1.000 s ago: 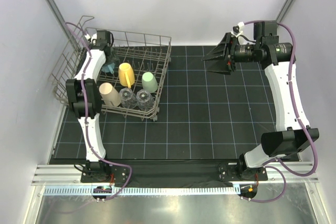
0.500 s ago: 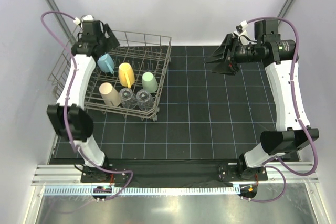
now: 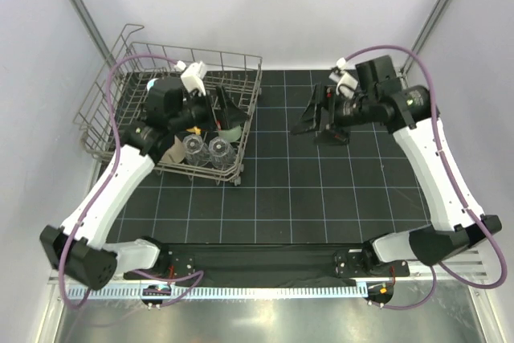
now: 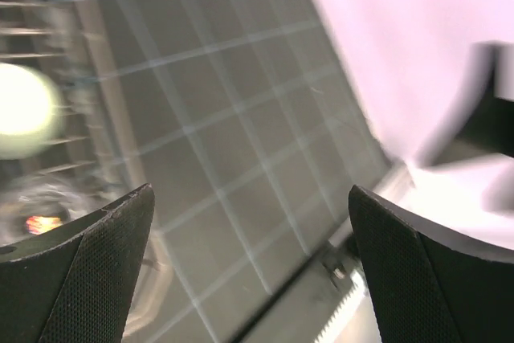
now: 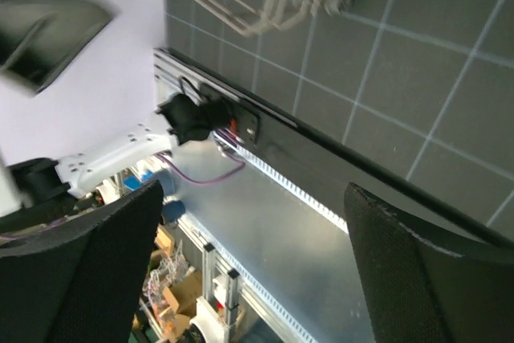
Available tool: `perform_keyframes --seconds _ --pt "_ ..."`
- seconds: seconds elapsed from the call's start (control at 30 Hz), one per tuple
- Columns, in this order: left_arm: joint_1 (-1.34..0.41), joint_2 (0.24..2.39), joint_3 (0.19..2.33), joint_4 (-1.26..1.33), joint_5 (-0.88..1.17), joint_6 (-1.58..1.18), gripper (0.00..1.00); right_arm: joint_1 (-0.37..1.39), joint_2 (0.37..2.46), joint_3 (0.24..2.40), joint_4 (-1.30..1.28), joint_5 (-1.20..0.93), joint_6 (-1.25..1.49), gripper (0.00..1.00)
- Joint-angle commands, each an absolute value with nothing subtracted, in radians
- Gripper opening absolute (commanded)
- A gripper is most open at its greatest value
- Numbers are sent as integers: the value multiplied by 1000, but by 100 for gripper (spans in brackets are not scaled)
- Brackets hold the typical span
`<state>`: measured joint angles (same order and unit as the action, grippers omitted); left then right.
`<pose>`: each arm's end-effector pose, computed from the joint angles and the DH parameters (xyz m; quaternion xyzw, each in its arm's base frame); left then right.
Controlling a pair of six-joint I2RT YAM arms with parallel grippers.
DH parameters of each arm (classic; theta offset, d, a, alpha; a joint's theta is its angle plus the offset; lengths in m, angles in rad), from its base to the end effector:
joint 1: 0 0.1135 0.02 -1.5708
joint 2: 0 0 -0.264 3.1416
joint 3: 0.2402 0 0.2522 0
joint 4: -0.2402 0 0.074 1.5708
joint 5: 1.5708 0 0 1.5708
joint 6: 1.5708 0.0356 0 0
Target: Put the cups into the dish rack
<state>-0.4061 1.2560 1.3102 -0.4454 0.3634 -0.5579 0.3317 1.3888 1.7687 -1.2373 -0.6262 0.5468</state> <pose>0.2511 -0.1218 0.3968 0.0382 0.8226 -0.3866 0.4151 0.2246 0.0994 0.4419 -0.0112 0.8979 0.4025 0.1779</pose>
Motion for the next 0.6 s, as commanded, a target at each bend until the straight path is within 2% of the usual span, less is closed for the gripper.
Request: perform_keyframes --seconds 0.0,0.03,0.13,0.23,0.37,0.47,0.57 --pt "-436 1141 1209 -264 532 -639 100 400 1293 1631 -1119 -476 624 93" --pt "-451 1106 1191 -243 546 -669 100 416 1252 1597 -1054 -435 656 99" --pt "-478 1057 1115 -189 595 -712 99 475 1177 1455 -935 -263 701 100" --pt "-488 994 1033 -158 621 -770 100 492 1048 1149 -737 -192 750 100" --pt "-514 835 910 -132 618 -860 100 491 890 919 -578 -121 817 100" --pt "-537 705 743 -33 620 -935 100 492 839 804 -528 -85 874 100" --pt "-545 617 535 225 646 -1103 100 494 801 712 -453 -112 891 100"
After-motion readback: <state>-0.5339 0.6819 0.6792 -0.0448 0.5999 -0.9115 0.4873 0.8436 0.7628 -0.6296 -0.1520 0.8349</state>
